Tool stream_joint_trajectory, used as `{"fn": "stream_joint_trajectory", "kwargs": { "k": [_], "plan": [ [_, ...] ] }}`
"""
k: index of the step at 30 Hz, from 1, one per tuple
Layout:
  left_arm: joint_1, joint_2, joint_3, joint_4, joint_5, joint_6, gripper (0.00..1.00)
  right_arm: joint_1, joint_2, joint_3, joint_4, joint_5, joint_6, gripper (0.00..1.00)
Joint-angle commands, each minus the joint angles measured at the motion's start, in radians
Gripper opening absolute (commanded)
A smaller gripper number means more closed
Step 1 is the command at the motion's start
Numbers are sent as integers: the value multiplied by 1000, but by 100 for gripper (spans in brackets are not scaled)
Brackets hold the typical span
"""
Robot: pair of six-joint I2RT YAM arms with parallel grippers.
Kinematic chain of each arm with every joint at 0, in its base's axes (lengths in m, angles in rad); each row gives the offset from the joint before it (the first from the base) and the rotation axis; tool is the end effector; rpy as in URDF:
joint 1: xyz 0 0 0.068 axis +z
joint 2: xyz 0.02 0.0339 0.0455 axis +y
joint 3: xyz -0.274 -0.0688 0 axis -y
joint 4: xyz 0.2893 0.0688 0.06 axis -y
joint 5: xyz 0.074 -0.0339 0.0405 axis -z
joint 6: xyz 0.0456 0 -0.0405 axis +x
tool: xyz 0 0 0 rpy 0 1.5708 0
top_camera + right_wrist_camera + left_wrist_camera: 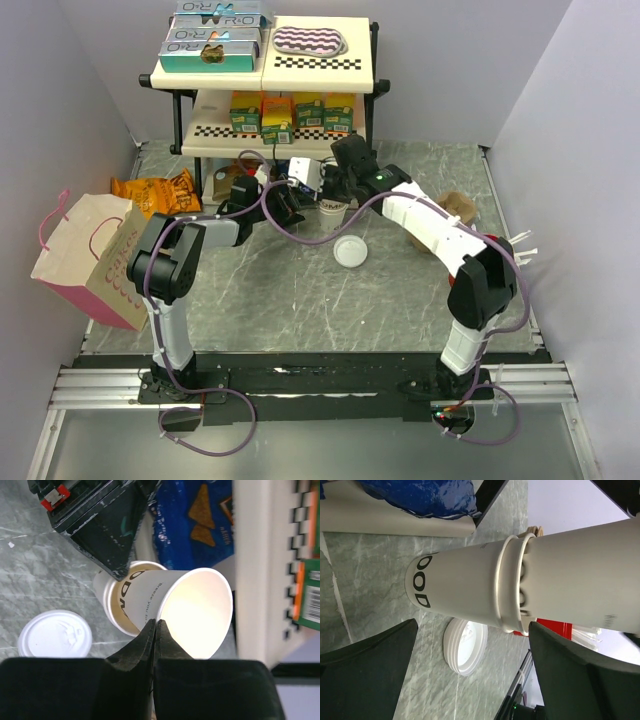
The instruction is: Pack the takeout coffee
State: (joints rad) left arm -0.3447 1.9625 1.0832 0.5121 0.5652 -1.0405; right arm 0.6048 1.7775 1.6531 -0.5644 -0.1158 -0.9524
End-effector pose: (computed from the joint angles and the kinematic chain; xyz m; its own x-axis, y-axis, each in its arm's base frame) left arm 0.4250 -0.1785 0.1418 -0.8229 -0.4786 -0.3062 0.0908 0.4212 -0.9024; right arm 0.3777 0.2675 0.3295 0.2169 -0.8340 -0.5074 -0.7960 0.1498 -0.5865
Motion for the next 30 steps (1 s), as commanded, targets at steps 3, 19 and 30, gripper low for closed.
{"fn": "stream_joint_trajectory", "kwargs": {
  "k": [3, 19, 30],
  "plan": [
    [7, -98, 11, 17, 51, 40, 100, 23, -113, 22, 38, 51, -23, 0],
    [30, -646, -112, -509, -117, 646, 99, 196, -426, -316, -6, -96, -52, 0],
    [30, -930, -203, -587, -396, 823, 99, 274, -392, -438, 61, -246, -20, 0]
  ]
}}
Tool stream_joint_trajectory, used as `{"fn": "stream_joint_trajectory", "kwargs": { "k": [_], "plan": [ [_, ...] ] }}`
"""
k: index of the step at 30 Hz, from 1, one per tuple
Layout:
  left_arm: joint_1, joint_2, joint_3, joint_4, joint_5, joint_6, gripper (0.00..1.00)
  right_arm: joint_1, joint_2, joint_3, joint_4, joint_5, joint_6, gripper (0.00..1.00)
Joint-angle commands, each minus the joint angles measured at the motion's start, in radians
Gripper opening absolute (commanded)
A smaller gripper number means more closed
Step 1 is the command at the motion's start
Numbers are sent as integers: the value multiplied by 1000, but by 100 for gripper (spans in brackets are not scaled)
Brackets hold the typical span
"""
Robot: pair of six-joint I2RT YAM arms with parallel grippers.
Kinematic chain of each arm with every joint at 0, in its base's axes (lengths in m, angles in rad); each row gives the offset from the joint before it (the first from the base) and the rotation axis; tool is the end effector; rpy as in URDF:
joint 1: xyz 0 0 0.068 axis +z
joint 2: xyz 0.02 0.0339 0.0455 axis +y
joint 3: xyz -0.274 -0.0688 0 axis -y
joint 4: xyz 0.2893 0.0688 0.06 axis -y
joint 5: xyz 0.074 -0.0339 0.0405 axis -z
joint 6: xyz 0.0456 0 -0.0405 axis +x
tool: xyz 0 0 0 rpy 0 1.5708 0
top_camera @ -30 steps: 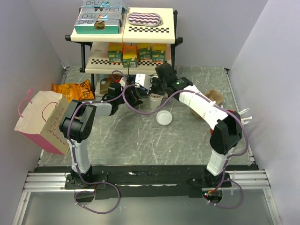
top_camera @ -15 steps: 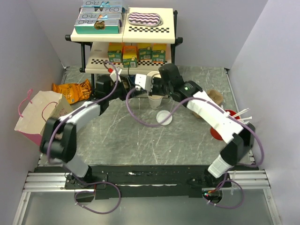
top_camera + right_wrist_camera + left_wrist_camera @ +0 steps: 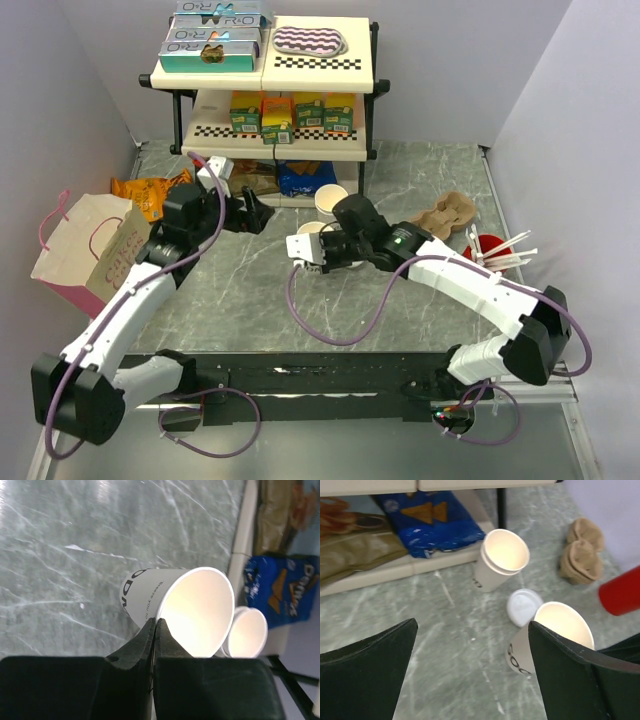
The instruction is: Pack the takeout coffee
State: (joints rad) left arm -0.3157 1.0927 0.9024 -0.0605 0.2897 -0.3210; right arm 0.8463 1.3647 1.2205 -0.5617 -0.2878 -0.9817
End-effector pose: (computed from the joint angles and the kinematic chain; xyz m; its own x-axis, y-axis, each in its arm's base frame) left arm 0.2843 -0.1066 0.3318 -0.4007 -0.1872 -0.8969 0.4575 0.8072 -0.3729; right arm 0.2212 0.2695 0.3231 0.4772 -0.6638 -0.5759 -0.8360 -0.1407 -0.5304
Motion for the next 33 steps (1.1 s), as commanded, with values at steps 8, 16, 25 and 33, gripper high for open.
{"fn": "stream_joint_trajectory", "kwargs": {
  "k": [8, 16, 25, 33],
  "plan": [
    [39, -145, -39, 8, -198, 185, 99, 95, 70, -79, 195, -25, -29, 0],
    [76, -220, -56, -67, -192, 206, 99, 123, 97, -139, 241, -28, -77, 0],
    [101, -215, -60, -84, -179, 201, 99, 128, 117, -171, 267, -40, -84, 6],
    [101, -182, -53, -65, -170, 207, 99, 112, 142, -139, 221, -79, -78, 22]
  ]
}}
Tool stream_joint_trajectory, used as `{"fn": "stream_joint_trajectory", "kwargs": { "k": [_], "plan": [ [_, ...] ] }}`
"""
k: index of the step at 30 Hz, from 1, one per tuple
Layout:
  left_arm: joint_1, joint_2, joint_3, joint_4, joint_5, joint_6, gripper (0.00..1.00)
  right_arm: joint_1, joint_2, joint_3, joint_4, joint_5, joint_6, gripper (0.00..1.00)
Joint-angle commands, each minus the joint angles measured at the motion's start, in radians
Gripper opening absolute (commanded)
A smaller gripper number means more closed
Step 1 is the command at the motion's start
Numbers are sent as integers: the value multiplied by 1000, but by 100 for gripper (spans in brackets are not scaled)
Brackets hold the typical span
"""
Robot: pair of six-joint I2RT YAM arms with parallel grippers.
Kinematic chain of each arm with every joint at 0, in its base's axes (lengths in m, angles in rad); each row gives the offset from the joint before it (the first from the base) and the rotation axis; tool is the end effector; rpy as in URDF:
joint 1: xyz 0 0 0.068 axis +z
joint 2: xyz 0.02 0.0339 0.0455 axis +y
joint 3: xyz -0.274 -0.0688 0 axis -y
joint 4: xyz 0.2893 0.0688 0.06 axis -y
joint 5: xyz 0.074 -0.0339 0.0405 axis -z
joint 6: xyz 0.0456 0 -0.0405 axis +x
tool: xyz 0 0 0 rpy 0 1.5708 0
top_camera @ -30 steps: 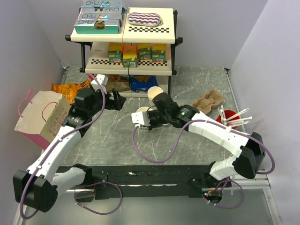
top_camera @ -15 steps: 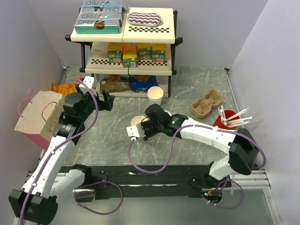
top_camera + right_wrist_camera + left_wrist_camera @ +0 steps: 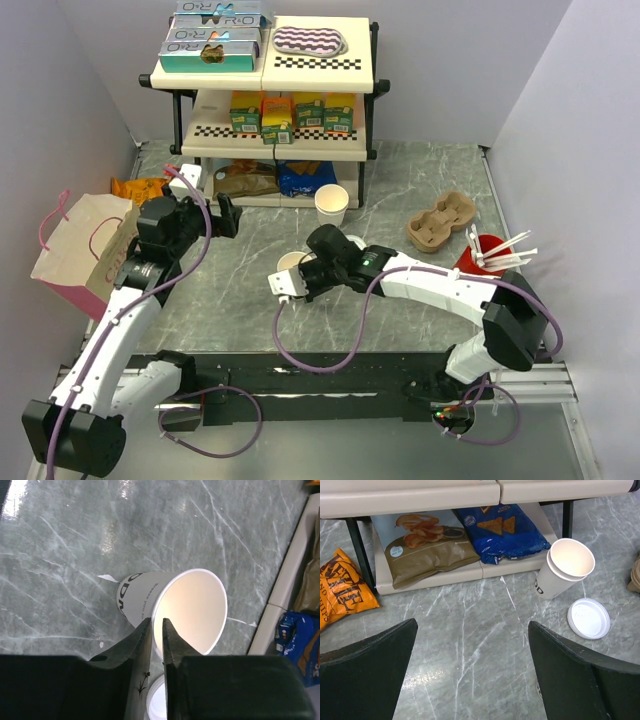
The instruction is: Pack the takeout coffee
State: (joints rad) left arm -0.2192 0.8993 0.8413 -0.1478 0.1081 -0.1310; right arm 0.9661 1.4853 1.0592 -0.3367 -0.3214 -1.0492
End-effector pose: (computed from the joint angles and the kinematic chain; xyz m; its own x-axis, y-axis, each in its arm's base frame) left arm 0.2514 -0.0610 0.3468 -0.2395 -0.0797 -0.9676 0.2905 0.9451 -0.1497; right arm 0.1983 0.3123 0.2405 0.5936 -0.5880 -0.5494 -0.7942 -0.3177 -0.5180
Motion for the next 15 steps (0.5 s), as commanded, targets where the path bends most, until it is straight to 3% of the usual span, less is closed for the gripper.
{"fn": "stream_joint_trajectory", "kwargs": {
  "k": [1, 3, 7, 11, 15],
  "plan": [
    [4, 13, 8, 22, 13, 18, 99, -12, 23, 25, -11, -60, -11, 23],
    [4, 18, 12, 21, 16, 21, 99, -20, 23, 36, -41, -80, -8, 31],
    [4, 26, 10, 24, 28, 22, 99, -46, -2, 53, -99, -140, 0, 36],
    [4, 39, 4, 47, 42, 7, 99, -58, -54, 64, -163, -162, -5, 51],
    [3, 62, 7, 62, 84, -5, 99, -87, -92, 82, -243, -168, 5, 52]
  ]
}}
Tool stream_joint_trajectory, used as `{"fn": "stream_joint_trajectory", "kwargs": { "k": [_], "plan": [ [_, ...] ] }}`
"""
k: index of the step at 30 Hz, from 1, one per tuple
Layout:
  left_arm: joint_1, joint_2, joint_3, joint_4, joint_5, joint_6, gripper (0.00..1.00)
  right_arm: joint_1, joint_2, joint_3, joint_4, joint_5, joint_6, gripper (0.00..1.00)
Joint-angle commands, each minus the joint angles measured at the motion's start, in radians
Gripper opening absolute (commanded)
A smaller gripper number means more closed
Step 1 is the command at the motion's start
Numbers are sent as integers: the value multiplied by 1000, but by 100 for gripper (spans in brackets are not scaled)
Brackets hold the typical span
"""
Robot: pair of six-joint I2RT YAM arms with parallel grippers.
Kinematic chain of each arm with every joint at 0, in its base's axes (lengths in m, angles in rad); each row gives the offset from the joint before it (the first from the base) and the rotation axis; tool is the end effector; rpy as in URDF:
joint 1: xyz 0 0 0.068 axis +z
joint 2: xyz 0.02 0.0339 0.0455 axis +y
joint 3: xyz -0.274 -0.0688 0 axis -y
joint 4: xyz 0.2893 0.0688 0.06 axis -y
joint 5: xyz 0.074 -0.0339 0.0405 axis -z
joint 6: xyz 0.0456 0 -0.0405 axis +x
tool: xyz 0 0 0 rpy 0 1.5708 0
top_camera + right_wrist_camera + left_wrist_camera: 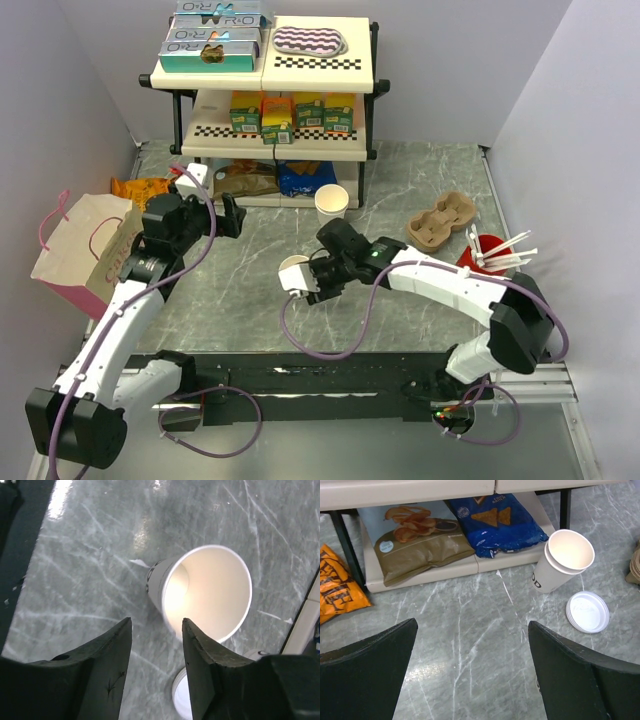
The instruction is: Pack the takeout coffee
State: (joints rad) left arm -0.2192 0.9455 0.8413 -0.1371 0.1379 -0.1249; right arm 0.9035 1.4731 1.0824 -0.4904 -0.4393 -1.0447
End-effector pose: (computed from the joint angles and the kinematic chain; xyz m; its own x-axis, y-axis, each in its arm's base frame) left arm 0.2615 -0.0647 0.3368 -0.2745 -0.0653 -0.9594 0.3139 0.9369 -0.1536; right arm 0.2057 0.2924 0.2426 0.5199 -0.6048 -0.6033 -0.8540 -0.3495 -0.3855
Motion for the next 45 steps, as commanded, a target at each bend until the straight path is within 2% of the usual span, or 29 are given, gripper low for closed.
{"fn": "stream_joint_trajectory", "kwargs": {
  "k": [1, 4, 9, 13, 15, 17, 19, 28, 36, 45],
  "plan": [
    [4, 21, 8, 57, 69, -13, 99, -55, -89, 71, -99, -50, 14, 52],
    [4, 35, 4, 73, 110, 4, 99, -116, -120, 99, -117, -55, 87, 51],
    [3, 71, 1, 97, 153, 28, 99, -293, -149, 131, -111, -61, 277, 51],
    [4, 108, 15, 113, 189, 25, 99, -374, -143, 128, -82, 74, 406, 49],
    [4, 137, 33, 117, 204, 13, 99, -417, -120, 128, -91, 102, 462, 42],
    [3, 156, 48, 114, 216, 7, 99, -437, -79, 126, -96, 112, 492, 33],
    [1, 186, 74, 96, 236, 10, 98, -454, -31, 155, -128, 129, 503, 30],
    [-16, 234, 137, 53, 226, 37, 98, -535, 289, 384, -227, 114, 623, 29],
    [-32, 234, 134, 33, 215, 59, 98, -543, 398, 450, -264, 82, 624, 34],
    [-29, 246, 153, 36, 207, 67, 99, -543, 474, 453, -249, 109, 663, 29]
  ]
}}
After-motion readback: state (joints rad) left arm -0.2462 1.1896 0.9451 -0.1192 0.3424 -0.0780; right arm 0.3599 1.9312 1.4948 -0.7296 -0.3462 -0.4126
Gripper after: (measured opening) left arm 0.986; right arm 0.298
